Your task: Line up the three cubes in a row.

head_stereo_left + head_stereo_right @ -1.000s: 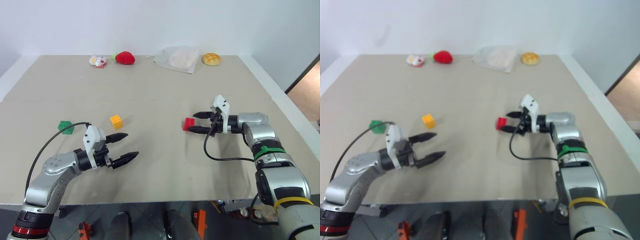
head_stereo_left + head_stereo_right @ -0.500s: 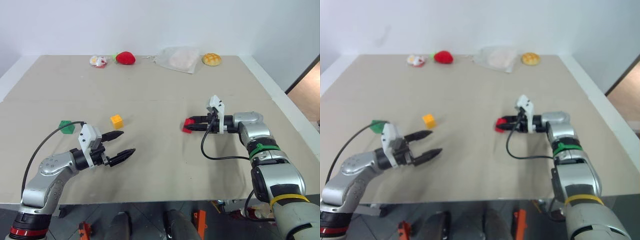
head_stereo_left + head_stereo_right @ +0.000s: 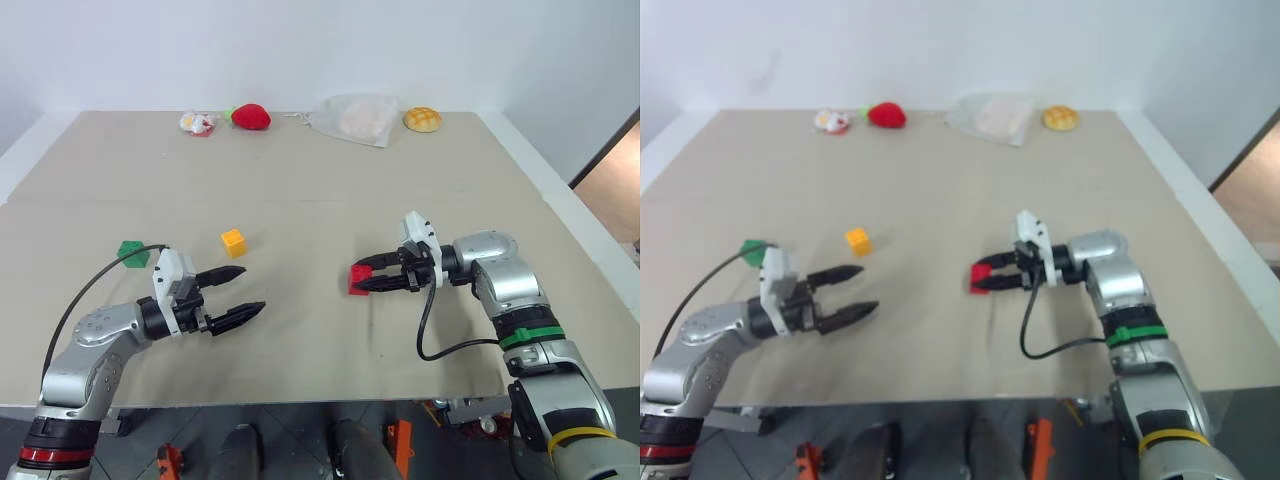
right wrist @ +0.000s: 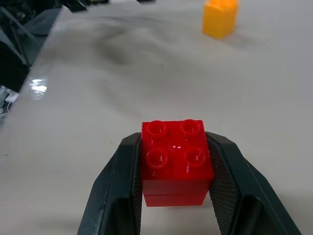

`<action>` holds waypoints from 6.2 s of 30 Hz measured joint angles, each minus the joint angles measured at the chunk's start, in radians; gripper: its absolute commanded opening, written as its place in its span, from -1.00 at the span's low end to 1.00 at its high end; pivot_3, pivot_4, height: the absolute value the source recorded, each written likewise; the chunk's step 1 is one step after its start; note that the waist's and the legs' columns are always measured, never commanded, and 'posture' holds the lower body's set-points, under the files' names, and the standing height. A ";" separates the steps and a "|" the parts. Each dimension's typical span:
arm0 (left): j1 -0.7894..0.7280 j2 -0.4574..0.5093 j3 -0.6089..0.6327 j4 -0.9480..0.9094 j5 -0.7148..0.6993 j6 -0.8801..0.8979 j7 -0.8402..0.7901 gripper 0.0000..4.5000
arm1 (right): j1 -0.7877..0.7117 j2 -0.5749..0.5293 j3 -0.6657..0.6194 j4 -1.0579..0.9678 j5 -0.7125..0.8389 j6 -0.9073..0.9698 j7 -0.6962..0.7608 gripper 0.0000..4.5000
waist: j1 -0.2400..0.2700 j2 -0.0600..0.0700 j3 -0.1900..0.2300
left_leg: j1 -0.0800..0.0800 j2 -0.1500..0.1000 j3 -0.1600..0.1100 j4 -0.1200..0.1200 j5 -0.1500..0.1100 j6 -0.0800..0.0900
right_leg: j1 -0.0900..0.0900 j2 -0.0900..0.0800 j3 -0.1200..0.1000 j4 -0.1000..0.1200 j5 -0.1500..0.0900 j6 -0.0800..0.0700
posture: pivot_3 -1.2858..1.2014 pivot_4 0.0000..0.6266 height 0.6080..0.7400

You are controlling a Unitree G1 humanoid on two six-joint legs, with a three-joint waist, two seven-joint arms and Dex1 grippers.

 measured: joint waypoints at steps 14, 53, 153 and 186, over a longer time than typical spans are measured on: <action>-0.018 0.012 0.000 0.050 0.013 -0.013 -0.027 0.96 | 0.076 -0.063 0.028 -0.046 0.016 -0.028 -0.002 -0.44 | 0.001 0.000 0.000 | 0.000 0.000 0.001 0.000 0.000 0.000 | 0.000 0.000 0.000 0.000 0.000 0.000 | 0.03 -0.52 0.99; 0.306 0.051 0.277 -0.070 -0.096 0.070 0.107 0.96 | 0.023 -0.348 -0.092 -0.028 0.101 -0.045 0.027 0.98 | -0.001 0.000 0.000 | 0.001 0.001 0.004 -0.001 -0.002 0.000 | -0.002 -0.003 0.000 -0.001 -0.002 -0.002 | 0.03 -0.52 0.99; -0.526 -0.180 -0.283 0.668 0.317 -0.321 -0.316 -0.42 | 0.484 -0.302 -0.330 -0.599 0.351 0.276 -0.396 1.00 | 0.001 -0.003 -0.003 | -0.008 0.015 0.012 0.008 -0.001 0.001 | -0.011 0.015 0.009 0.002 0.007 -0.003 | 0.03 -0.52 0.99; -0.580 -0.274 -0.287 0.844 0.383 -0.470 -0.322 0.66 | 0.484 -0.293 -0.302 -0.591 0.353 0.268 -0.406 1.00 | 0.003 -0.003 -0.003 | -0.008 0.015 0.012 0.009 -0.001 0.001 | -0.011 0.015 0.009 0.002 0.007 -0.002 | 0.03 -0.52 0.99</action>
